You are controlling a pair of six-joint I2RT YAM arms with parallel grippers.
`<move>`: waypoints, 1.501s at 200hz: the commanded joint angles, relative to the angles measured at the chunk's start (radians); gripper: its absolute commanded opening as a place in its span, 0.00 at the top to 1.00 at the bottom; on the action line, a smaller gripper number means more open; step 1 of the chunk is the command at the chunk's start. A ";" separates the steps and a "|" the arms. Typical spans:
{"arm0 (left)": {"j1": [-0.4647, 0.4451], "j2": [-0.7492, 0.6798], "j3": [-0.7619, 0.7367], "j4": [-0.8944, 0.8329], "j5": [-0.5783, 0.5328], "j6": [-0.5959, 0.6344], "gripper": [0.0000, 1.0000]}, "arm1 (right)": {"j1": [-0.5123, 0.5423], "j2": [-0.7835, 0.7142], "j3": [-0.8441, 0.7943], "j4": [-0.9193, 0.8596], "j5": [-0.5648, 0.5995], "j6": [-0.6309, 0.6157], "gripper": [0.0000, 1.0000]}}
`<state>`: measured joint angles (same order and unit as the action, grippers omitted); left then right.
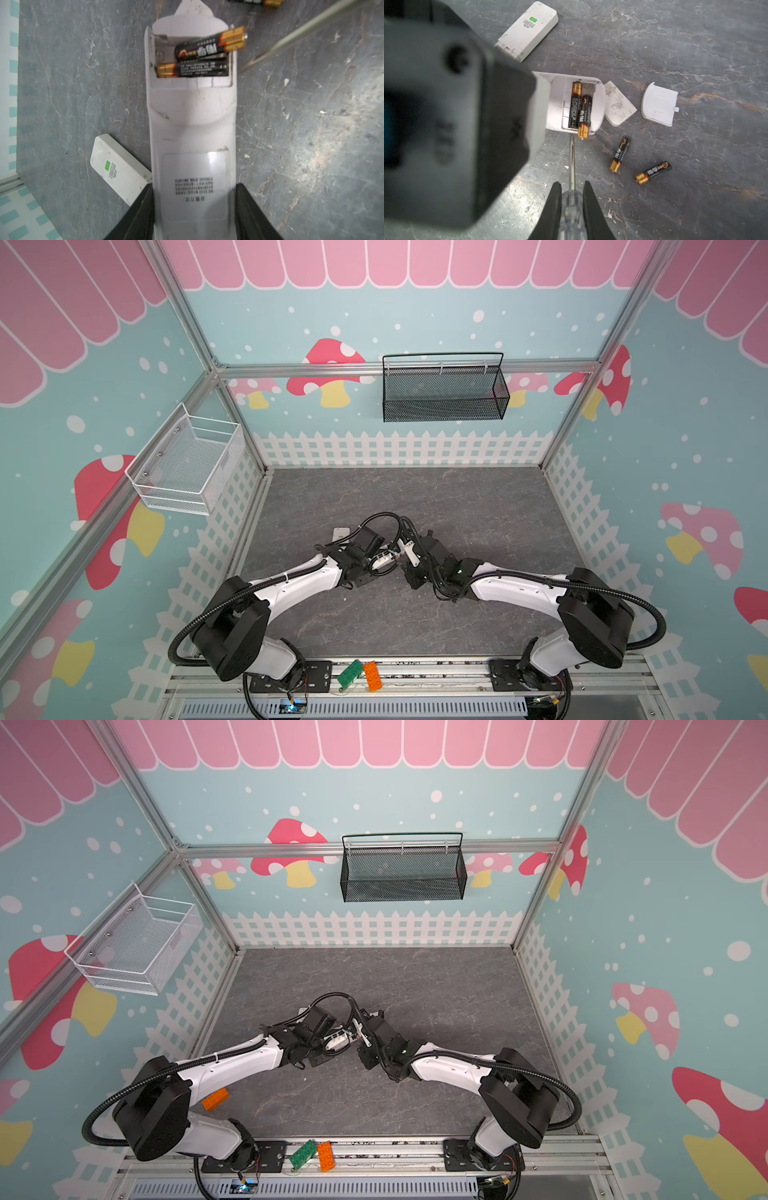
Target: Unload the batteries from the remote control
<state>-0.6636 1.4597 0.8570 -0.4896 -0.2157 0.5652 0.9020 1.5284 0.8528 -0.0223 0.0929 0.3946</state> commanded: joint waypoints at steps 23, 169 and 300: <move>-0.016 -0.020 -0.021 0.044 -0.034 0.046 0.75 | -0.003 -0.037 0.035 -0.032 0.101 0.039 1.00; -0.034 -0.007 -0.031 0.074 -0.079 0.068 0.75 | -0.006 -0.033 -0.008 0.007 -0.011 0.082 1.00; -0.051 -0.021 -0.050 0.074 -0.057 0.079 0.75 | -0.014 -0.011 0.028 -0.023 0.123 0.105 1.00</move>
<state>-0.7078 1.4601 0.8230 -0.4355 -0.2844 0.6262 0.8967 1.5158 0.8375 -0.0467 0.1497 0.4831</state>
